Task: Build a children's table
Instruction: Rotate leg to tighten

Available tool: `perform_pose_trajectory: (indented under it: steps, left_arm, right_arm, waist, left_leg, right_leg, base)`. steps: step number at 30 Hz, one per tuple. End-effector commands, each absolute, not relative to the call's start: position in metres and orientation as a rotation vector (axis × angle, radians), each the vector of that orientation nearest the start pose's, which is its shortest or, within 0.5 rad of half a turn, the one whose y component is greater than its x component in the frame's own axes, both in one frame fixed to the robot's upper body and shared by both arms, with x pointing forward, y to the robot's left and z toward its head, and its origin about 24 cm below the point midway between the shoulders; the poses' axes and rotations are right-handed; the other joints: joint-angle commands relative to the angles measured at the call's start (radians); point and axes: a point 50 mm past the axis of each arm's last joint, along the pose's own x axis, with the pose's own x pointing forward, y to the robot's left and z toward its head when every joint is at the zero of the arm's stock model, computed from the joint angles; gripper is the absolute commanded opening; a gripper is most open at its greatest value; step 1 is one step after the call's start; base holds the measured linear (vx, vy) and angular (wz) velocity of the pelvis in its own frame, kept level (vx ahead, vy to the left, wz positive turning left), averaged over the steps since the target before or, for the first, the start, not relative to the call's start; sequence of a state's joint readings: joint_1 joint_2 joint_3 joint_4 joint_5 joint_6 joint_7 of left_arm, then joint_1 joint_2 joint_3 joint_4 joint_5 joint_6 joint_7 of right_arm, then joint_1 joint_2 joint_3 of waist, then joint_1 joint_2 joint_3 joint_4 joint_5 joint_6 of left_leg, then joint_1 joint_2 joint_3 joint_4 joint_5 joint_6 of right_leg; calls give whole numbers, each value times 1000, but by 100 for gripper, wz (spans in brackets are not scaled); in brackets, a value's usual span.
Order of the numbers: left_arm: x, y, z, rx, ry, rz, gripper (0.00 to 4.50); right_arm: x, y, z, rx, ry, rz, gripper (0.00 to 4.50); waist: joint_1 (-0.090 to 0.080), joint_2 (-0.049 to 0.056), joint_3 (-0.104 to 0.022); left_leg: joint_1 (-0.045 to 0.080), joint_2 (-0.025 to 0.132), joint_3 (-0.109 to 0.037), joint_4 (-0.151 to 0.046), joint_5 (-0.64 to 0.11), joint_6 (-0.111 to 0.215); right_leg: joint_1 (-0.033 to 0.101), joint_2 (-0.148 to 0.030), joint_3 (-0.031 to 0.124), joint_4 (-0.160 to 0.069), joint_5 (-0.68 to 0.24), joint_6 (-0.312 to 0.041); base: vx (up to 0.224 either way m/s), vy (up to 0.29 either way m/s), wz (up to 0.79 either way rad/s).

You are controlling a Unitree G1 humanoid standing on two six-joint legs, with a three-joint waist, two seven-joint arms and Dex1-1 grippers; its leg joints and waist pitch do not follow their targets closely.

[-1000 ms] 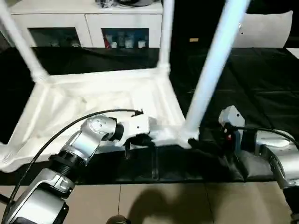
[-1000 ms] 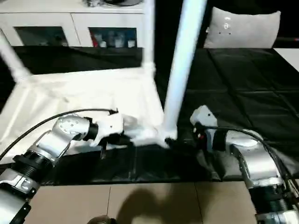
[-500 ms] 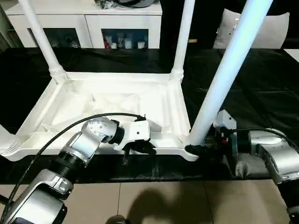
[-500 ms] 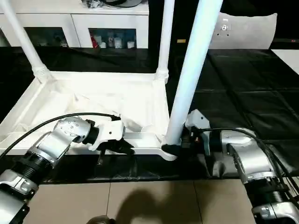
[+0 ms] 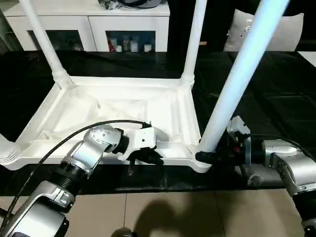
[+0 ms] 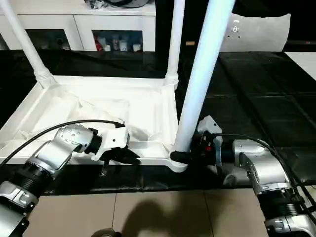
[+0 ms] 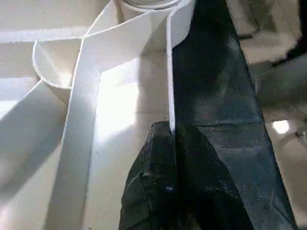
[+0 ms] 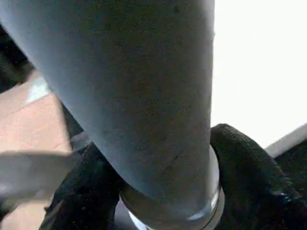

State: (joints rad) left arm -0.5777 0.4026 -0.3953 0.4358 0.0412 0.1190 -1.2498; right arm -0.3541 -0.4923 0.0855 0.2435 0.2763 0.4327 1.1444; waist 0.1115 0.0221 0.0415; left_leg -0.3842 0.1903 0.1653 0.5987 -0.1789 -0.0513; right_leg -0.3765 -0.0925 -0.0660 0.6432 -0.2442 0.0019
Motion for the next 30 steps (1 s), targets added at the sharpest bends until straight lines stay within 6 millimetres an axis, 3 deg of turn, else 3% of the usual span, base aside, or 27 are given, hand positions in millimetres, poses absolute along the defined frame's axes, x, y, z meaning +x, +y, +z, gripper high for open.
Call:
perform_pose_trajectory:
  steps: [1, 2, 3, 5, 6, 7, 8, 12, 14, 16, 19, 22, 27, 28, 30]
  left_arm:
    - [302, 90, 68, 476, 382, -1468, 0]
    - [302, 86, 68, 453, 390, -1445, 0]
    - [302, 85, 68, 447, 394, -1437, 0]
    - [307, 69, 71, 388, 372, -1336, 0]
    - [307, 69, 71, 388, 372, -1336, 0]
    - [311, 52, 75, 339, 348, -1240, 0]
    - [312, 47, 76, 324, 343, -1212, 0]
    - [312, 29, 81, 274, 327, -1143, 0]
    - [312, 24, 83, 279, 310, -1133, 0]
    - [312, 24, 84, 299, 306, -1117, 0]
    - [315, 34, 80, 360, 320, -1086, 0]
    - [318, 42, 79, 377, 328, -1064, 0]
    - [321, 51, 76, 405, 328, -1054, 0]
    - [321, 55, 75, 416, 325, -1068, 0]
    - [322, 61, 73, 435, 319, -1090, 0]
  right_arm:
    - [293, -171, 53, 5, 484, 985, 254]
    - [297, -167, 52, 21, 485, 943, 254]
    - [298, -166, 52, 28, 484, 928, 254]
    - [312, -156, 50, 98, 491, 764, 254]
    - [312, -156, 50, 98, 491, 764, 254]
    - [320, -146, 47, 131, 505, 658, 254]
    - [322, -144, 46, 133, 507, 636, 254]
    - [328, -133, 42, 124, 510, 546, 254]
    - [331, -130, 42, 140, 485, 529, 254]
    - [333, -126, 44, 159, 467, 523, 310]
    - [333, -126, 47, 168, 445, 545, 334]
    - [331, -130, 48, 157, 425, 553, 363]
    - [329, -139, 52, 153, 390, 565, 409]
    - [327, -145, 54, 143, 371, 580, 415]
    - [323, -156, 57, 123, 334, 600, 427]
  waist:
    - [-5, -15, -57]
    - [-9, -17, -55]
    - [-18, -17, -52]
    - [-28, -17, -50]
    - [-36, -17, -48]
    - [-38, -12, -47]
    - [-45, -16, -47]
    - [-46, -20, -53]
    - [-45, -19, -56]
    - [-44, -19, -56]
    - [-45, -13, -53]
    - [-48, -14, -51]
    - [-47, -15, -51]
    - [-48, -19, -50]
    - [-43, -15, -52]
  left_leg:
    - [15, 39, -3, -66, -94, 73]
    - [15, 38, -3, -68, -113, 58]
    - [18, 37, -5, -75, -166, 19]
    - [15, 37, -5, -79, -185, 1]
    - [15, 35, -6, -81, -195, -13]
    - [16, 35, -7, -81, -197, -23]
    - [18, 34, -6, -81, -203, -29]
    - [13, 30, -3, -73, -148, -1]
    - [8, 26, 1, -66, -92, 36]
    - [8, 27, 0, -67, -86, 48]
    - [10, 30, -2, -70, -106, 45]
    - [12, 32, -2, -74, -143, 31]
    - [12, 32, -1, -73, -132, 35]
    - [10, 31, -1, -74, -131, 37]
    - [12, 34, -2, -74, -125, 43]
  right_leg:
    - [39, -56, 39, -73, 1, -273]
    - [39, -56, 41, -76, -30, -268]
    - [41, -58, 41, -85, -128, -248]
    - [40, -56, 44, -89, -158, -230]
    - [38, -56, 44, -91, -177, -227]
    - [37, -56, 44, -91, -182, -224]
    - [34, -55, 45, -95, -176, -225]
    - [39, -52, 47, -93, -88, -223]
    - [42, -49, 46, -86, 18, -234]
    - [42, -49, 45, -85, 27, -236]
    - [41, -48, 43, -87, 5, -235]
    - [39, -47, 44, -92, -31, -230]
    - [40, -48, 45, -90, 2, -231]
    - [41, -48, 45, -91, 0, -231]
    - [41, -50, 45, -89, 11, -226]
  base:
    - [0, 0, 0]
    - [0, 0, 0]
    - [0, 0, 0]
    - [0, 0, 0]
    - [0, 0, 0]
    - [0, 0, 0]
    - [0, 0, 0]
    - [0, 0, 0]
    - [0, 0, 0]
    - [0, 0, 0]
    - [0, 0, 0]
    - [0, 0, 0]
    - [0, 0, 0]
    - [0, 0, 0]
    - [0, 0, 0]
